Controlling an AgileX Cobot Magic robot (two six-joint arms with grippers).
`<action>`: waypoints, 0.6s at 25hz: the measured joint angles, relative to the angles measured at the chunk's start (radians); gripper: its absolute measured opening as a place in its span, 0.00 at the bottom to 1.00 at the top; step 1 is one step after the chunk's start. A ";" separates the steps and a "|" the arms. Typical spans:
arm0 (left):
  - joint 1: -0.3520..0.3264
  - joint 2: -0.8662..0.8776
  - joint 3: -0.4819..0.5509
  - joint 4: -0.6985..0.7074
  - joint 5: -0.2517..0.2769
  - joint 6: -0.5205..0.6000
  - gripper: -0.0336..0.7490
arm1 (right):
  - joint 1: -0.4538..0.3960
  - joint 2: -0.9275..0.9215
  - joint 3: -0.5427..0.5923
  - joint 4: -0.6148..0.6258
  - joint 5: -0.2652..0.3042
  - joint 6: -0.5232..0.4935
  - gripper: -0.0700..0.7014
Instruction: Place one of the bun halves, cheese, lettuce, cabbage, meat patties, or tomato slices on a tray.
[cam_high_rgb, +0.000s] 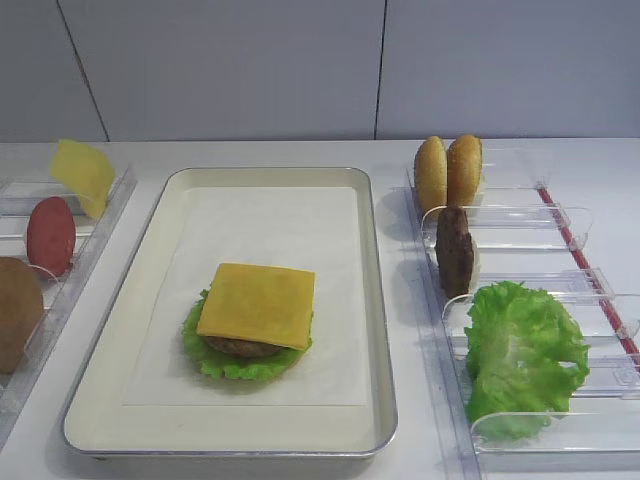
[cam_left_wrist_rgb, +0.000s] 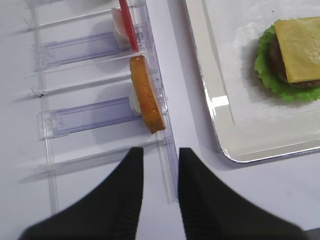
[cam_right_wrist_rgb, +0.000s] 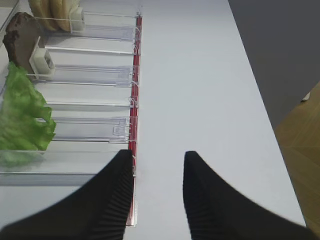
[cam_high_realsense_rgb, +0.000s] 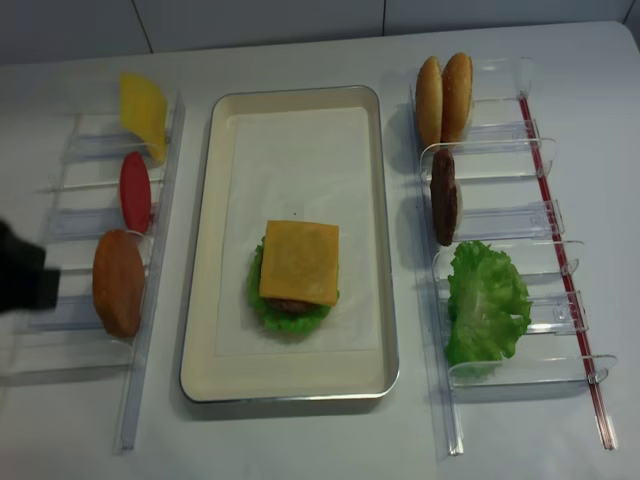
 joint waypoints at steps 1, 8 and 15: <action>0.000 -0.034 0.017 0.000 0.002 0.000 0.26 | 0.000 0.000 0.000 0.000 0.000 0.000 0.44; 0.000 -0.262 0.122 -0.015 0.008 0.000 0.26 | 0.000 0.000 0.000 0.000 0.000 0.000 0.44; 0.000 -0.487 0.269 -0.027 0.010 0.000 0.26 | 0.000 0.000 0.000 0.000 0.000 0.000 0.44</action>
